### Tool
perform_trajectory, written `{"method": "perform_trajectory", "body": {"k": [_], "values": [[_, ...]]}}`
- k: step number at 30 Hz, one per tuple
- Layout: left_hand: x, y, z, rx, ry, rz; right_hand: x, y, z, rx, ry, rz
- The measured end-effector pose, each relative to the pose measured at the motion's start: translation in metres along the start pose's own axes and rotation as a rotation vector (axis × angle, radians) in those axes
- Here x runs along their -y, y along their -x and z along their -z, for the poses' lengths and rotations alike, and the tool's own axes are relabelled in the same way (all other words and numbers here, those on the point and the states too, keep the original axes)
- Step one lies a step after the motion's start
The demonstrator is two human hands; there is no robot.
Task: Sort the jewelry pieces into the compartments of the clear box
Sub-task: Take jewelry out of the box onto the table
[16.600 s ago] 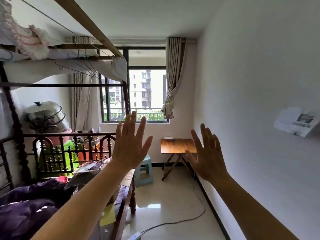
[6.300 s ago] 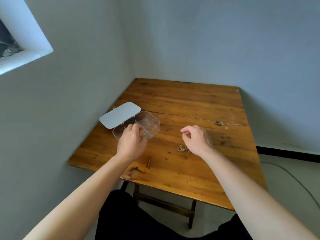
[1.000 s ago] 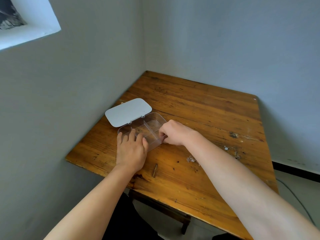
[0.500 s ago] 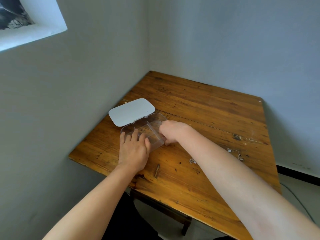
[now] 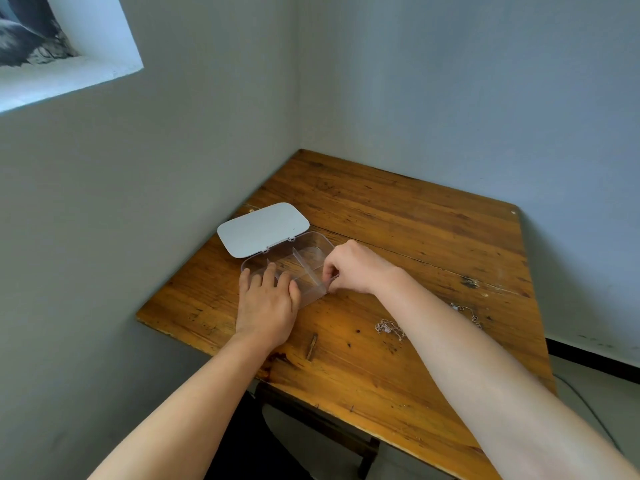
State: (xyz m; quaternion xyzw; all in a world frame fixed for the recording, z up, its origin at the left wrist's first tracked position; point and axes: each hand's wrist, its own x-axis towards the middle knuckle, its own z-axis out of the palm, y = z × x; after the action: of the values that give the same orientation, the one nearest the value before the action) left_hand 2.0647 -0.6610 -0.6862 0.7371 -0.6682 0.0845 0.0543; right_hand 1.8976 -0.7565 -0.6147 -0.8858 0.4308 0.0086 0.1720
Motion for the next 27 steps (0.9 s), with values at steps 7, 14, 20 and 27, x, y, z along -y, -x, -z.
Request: {"method": "perform_trajectory", "body": {"k": [7,14,20,27], "values": [[0.003,0.0,0.0,0.022,0.029,-0.02,-0.016,0.03,0.005,-0.357,-0.408,-0.059],[0.004,-0.005,0.009,0.067,0.197,0.03,-0.036,0.085,0.016,-0.635,-0.847,-0.195],[-0.034,0.009,0.032,-0.254,0.352,-0.075,-0.066,0.149,-0.003,-0.699,-0.936,-0.329],[-0.1,0.042,0.013,-0.152,0.476,-0.354,-0.082,0.199,-0.055,-0.507,-0.796,-0.438]]}}
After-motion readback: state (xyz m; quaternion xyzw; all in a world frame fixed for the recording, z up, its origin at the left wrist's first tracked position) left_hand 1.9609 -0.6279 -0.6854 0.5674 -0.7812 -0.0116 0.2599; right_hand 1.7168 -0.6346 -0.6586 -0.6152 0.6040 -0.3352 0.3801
